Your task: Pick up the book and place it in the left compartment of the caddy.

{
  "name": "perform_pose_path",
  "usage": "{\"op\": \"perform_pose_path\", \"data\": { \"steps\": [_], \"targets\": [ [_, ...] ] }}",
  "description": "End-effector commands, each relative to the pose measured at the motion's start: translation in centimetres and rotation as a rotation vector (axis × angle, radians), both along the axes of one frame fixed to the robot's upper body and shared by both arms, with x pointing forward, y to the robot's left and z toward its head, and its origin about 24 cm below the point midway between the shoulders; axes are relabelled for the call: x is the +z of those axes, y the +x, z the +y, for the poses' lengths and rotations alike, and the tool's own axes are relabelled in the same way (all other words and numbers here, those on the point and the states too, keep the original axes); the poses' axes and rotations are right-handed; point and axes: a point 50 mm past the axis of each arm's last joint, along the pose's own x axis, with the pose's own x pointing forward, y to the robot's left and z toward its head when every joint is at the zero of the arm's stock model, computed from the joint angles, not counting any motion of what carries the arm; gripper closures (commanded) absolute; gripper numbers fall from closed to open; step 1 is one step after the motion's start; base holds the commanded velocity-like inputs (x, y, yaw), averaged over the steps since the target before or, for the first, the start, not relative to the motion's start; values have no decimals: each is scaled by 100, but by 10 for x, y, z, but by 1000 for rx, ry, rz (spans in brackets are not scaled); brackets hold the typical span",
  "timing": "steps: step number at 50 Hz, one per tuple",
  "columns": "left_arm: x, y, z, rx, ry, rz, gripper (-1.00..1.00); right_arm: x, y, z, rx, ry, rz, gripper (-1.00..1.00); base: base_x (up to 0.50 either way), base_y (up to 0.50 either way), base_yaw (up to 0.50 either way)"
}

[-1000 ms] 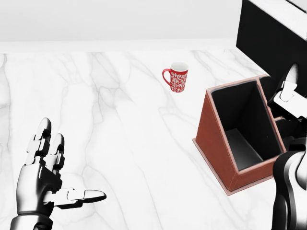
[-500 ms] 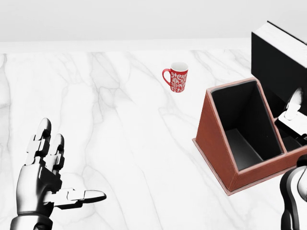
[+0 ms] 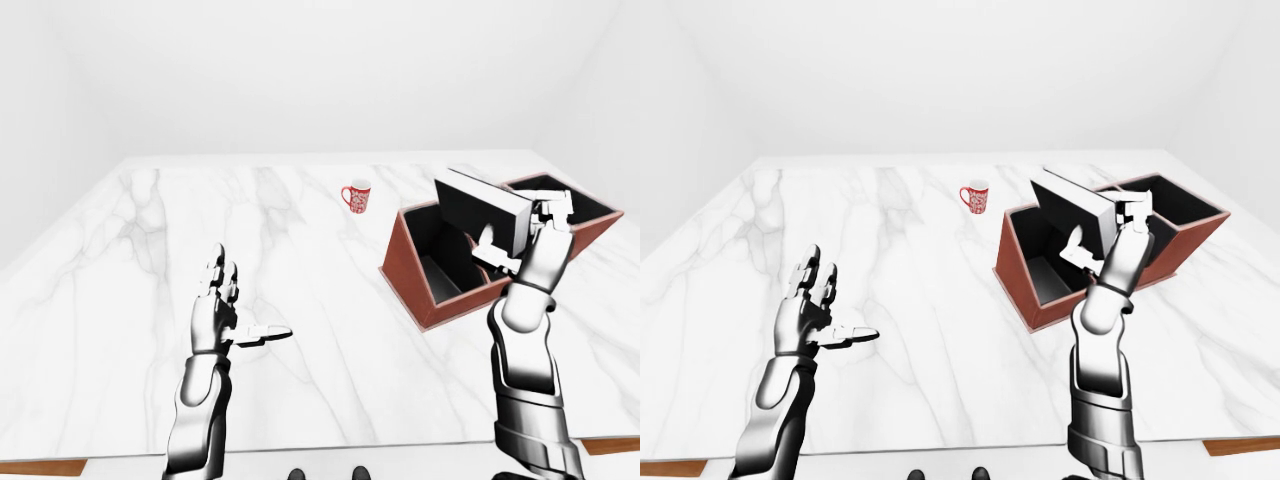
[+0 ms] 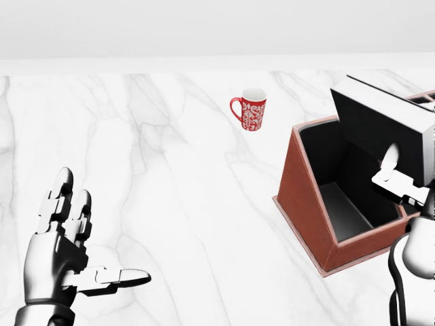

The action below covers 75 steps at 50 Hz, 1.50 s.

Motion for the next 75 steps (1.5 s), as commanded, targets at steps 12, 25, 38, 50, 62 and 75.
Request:
{"op": "perform_pose_path", "data": {
  "steps": [12, 25, 38, 50, 62, 75],
  "targets": [
    [-1, 2, 0, 0, 4, 11, -100, -24, 15, -6, -70, -25, 120, 100, 0, 0, 0],
    [-1, 2, -1, -2, 6, 14, -100, -34, 17, -10, -92, -43, 173, 100, 0, 0, 0],
    [-1, 2, 0, 0, 2, 14, -100, -41, 21, -9, -78, -98, 226, 100, 0, 0, 0],
    [-2, 3, 0, 0, 2, 15, -100, -46, 22, -12, -81, -128, 267, 100, 0, 0, 0],
    [-1, 3, 0, 1, 2, 16, -100, -51, 24, -12, -74, -168, 311, 100, 0, 0, 0],
    [-1, 3, 0, 2, 3, 17, -100, -64, 30, -23, -111, -158, 381, 100, 0, 0, 0]
  ]
}}
